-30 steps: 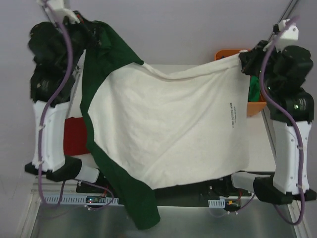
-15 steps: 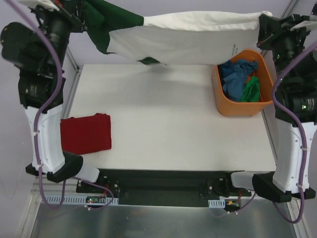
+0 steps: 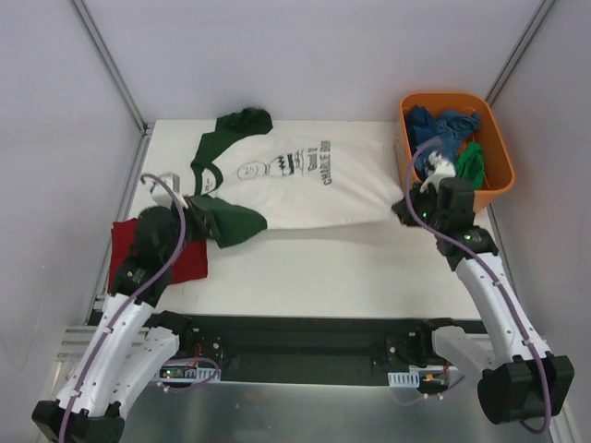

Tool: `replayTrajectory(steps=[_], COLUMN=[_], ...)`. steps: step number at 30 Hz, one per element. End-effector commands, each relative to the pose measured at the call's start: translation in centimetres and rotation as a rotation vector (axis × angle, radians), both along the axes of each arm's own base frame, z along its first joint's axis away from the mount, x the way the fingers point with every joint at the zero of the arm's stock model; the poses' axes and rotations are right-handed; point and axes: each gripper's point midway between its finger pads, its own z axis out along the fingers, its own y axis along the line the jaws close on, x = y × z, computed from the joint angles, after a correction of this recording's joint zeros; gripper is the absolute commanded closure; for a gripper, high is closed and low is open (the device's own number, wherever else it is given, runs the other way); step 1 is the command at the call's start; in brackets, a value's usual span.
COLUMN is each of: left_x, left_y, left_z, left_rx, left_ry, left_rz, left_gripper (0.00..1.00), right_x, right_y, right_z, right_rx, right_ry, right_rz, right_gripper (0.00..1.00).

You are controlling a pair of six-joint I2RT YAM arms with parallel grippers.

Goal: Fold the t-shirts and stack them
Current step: Flatten the tshirt out, then fold the tshirt

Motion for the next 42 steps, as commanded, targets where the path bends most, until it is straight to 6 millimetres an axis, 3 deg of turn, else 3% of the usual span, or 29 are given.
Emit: replayTrajectory(steps=[1,2,4,5,6,11,13,16,19,24,31,36,40,42], left_x=[-4.6,-5.5,-7.3,-7.8,-8.5,-10.4,-11.1,-11.6,-12.9,-16.0,-17.8,-16.9,-14.5,-12.8], left_y=[-2.4,-2.5,-3.1,-3.1,-3.0,-2.5,-2.0,-1.6,-0.2,3.2,3.1,2.5,1.3,1.1], left_z=[-7.0,-7.9,-11.5,-12.1,-13.6,-15.5,-15.5,-13.6,-11.6,-10.7,-10.4,-11.1,-10.0,-9.1], left_rx=[-0.314,-0.34,-0.381,-0.394,-0.396,-0.444,-0.461,-0.492,-0.496,-0.479,-0.539,-0.519,-0.506,-0.494], left_ry=[0.171,0.193,0.322,0.342,0.397,0.536,0.572,0.535,0.496,0.481,0.501,0.535,0.51,0.478], left_rz=[-0.046,-0.054,-0.06,-0.055,-0.044,0.038,0.089,0.108,0.166,0.322,0.325,0.309,0.248,0.24], left_gripper=[1.0,1.0,1.0,1.0,1.0,1.0,1.0,1.0,1.0,1.0,1.0,1.0,1.0,1.0], right_x=[-4.8,-6.3,-7.6,-8.7,-9.1,-11.6,-12.1,-13.3,-14.6,-16.8,-19.3,-19.5,-17.2,-15.9], right_y=[1.7,1.2,0.7,0.1,-0.3,-2.3,-3.2,-4.0,-4.1,-4.7,-2.5,-2.9,-4.3,-4.2], right_z=[-6.6,-9.4,-11.3,-12.3,-12.6,-13.0,-12.8,-12.4,-12.1,-11.8,-11.9,-12.1,-11.7,-11.5], right_rx=[0.125,0.109,0.091,0.069,0.059,0.006,-0.012,-0.028,-0.03,-0.062,0.036,0.025,-0.052,-0.053], right_ry=[0.199,0.289,0.355,0.399,0.416,0.491,0.495,0.509,0.531,0.601,0.688,0.707,0.642,0.63], right_rz=[0.05,0.026,0.006,-0.021,-0.041,-0.143,-0.196,-0.236,-0.232,-0.237,-0.157,-0.179,-0.231,-0.227], right_gripper=[0.98,0.98,0.98,0.98,0.98,0.98,0.97,0.96,0.96,0.94,0.94,0.91,0.91,0.92])
